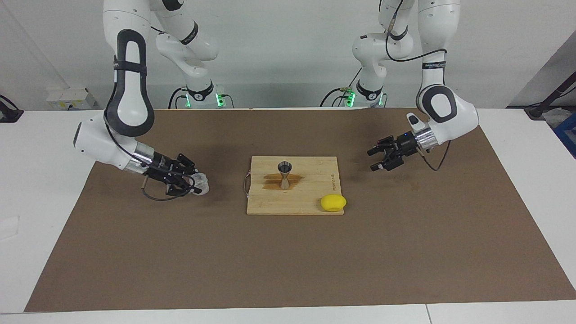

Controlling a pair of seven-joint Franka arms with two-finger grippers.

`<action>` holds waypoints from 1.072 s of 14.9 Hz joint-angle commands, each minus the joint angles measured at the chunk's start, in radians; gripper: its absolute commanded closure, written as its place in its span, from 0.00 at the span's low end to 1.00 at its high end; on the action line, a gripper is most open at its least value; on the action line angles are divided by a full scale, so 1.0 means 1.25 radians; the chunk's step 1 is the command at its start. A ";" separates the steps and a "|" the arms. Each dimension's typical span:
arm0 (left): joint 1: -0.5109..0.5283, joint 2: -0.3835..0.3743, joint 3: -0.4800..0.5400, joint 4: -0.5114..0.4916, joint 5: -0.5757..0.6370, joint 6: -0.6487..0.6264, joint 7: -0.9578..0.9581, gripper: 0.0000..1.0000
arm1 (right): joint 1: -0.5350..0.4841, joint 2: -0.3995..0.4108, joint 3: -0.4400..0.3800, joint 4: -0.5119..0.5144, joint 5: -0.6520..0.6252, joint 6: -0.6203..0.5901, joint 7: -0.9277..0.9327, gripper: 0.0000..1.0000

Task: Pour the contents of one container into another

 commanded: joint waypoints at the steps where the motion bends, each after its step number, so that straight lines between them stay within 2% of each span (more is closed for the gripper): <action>1: 0.069 -0.010 -0.006 0.070 0.153 -0.093 -0.019 0.00 | 0.025 -0.022 -0.003 0.005 -0.019 0.011 0.052 1.00; 4: 0.126 -0.006 -0.006 0.172 0.302 -0.184 -0.030 0.00 | 0.050 -0.053 -0.003 0.016 -0.067 0.011 0.100 1.00; 6: 0.139 -0.006 -0.006 0.225 0.384 -0.194 -0.050 0.00 | 0.071 -0.077 -0.003 0.018 -0.105 0.011 0.129 1.00; 10: 0.133 -0.010 -0.006 0.320 0.474 -0.264 -0.119 0.00 | 0.111 -0.117 -0.003 0.027 -0.181 0.011 0.189 1.00; 14: 0.110 -0.007 -0.014 0.439 0.544 -0.333 -0.238 0.00 | 0.172 -0.122 -0.003 0.070 -0.280 0.011 0.253 1.00; 16: 0.088 -0.027 -0.014 0.450 0.573 -0.340 -0.336 0.00 | 0.209 -0.122 -0.004 0.082 -0.332 0.025 0.279 1.00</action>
